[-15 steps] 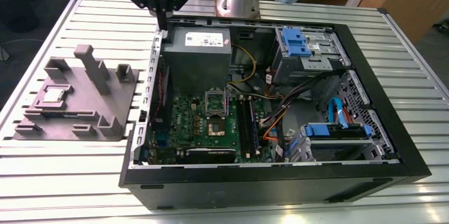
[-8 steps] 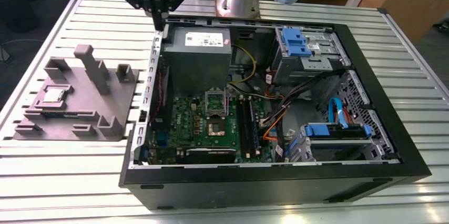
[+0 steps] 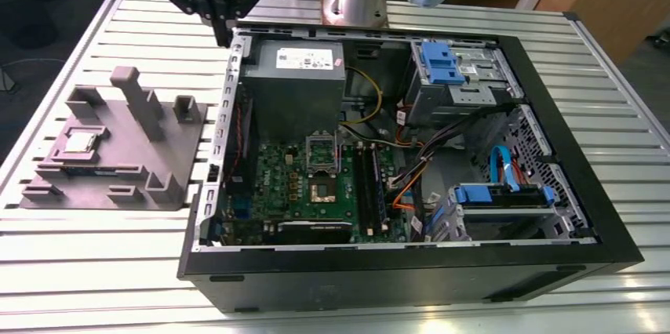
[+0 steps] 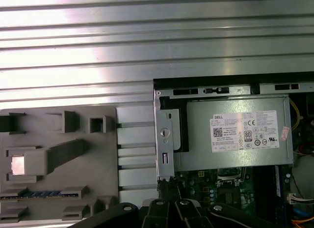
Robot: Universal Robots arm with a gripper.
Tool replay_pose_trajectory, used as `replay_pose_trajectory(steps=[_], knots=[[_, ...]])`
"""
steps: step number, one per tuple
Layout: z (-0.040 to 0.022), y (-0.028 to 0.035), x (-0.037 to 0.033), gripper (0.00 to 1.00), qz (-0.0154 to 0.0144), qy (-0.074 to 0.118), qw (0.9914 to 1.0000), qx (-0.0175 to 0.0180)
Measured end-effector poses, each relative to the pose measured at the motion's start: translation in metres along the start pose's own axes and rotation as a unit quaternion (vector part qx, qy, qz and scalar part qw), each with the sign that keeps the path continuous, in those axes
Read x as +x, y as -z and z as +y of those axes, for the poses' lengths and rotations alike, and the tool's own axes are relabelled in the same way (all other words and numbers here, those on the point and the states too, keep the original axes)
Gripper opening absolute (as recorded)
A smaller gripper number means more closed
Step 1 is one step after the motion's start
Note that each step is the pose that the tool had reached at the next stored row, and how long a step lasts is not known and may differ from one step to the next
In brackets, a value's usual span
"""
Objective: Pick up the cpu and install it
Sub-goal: 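Reach for the cpu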
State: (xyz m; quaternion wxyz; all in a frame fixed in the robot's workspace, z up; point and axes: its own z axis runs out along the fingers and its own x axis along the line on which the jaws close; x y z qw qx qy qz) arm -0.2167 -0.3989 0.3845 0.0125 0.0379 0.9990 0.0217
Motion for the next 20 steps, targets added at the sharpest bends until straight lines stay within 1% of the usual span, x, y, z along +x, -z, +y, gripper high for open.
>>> replay_pose_trajectory(steps=[20], knots=[[-0.0004, -0.0001, 0.0053, 0.1, 0.0, 0.0, 1.0, 0.0]])
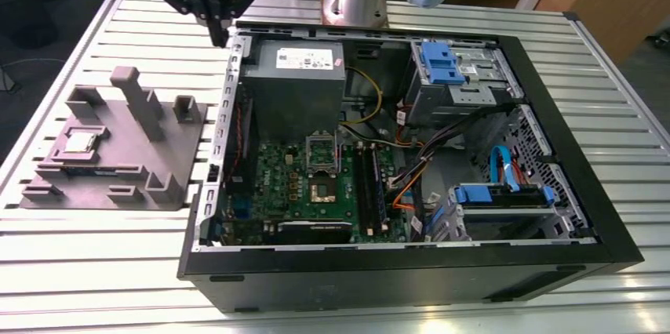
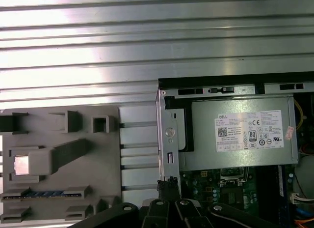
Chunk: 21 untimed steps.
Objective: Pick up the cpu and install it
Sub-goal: 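Reach for the cpu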
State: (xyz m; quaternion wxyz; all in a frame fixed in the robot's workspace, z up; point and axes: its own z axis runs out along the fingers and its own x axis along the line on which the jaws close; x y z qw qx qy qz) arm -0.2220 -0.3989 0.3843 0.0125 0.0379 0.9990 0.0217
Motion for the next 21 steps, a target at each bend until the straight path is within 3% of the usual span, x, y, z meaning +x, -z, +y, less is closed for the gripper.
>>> replay_pose_trajectory(steps=[21], knots=[[-0.0006, -0.0001, 0.0072, 0.1, 0.0, 0.0, 1.0, 0.0]])
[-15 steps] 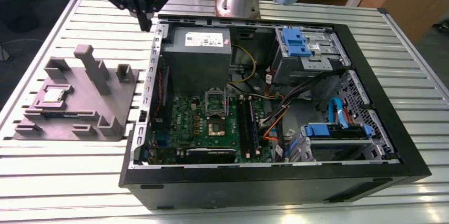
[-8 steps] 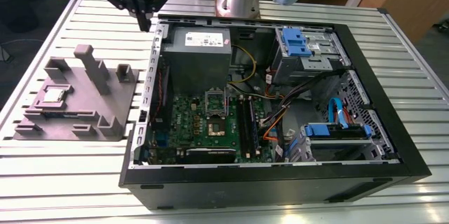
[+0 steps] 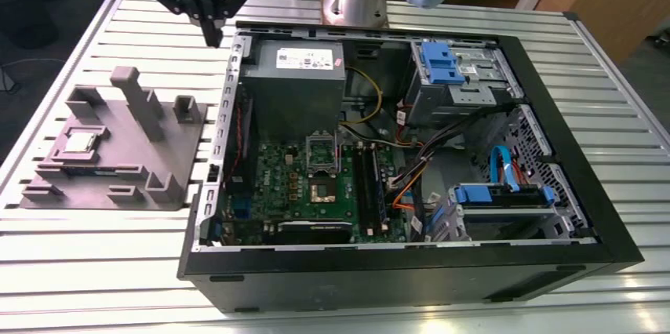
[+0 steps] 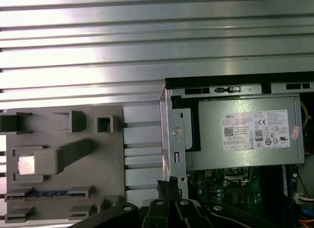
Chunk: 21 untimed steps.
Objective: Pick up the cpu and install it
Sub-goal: 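Reach for the cpu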
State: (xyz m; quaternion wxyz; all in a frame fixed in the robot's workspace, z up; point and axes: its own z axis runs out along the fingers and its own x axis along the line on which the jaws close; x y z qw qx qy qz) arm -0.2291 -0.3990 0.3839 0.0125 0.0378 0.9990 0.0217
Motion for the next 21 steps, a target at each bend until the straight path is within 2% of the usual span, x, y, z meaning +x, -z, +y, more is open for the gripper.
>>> replay_pose_trajectory(steps=[21], knots=[[-0.0003, -0.0001, 0.0047, 0.1, 0.0, 0.0, 1.0, 0.0]])
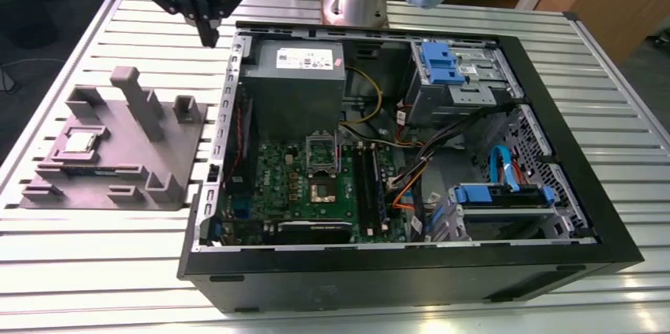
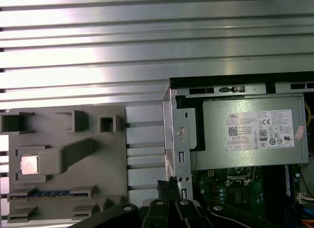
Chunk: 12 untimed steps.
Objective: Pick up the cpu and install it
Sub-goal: 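Reach for the cpu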
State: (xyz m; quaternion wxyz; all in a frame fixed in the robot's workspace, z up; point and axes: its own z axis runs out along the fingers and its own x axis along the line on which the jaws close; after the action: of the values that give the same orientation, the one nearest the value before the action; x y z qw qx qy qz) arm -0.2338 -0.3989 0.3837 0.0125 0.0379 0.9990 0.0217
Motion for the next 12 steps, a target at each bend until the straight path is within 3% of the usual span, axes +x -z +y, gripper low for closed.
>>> replay_pose_trajectory(steps=[12], knots=[[-0.0004, 0.0002, 0.0059, 0.1, 0.0, 0.0, 1.0, 0.0]])
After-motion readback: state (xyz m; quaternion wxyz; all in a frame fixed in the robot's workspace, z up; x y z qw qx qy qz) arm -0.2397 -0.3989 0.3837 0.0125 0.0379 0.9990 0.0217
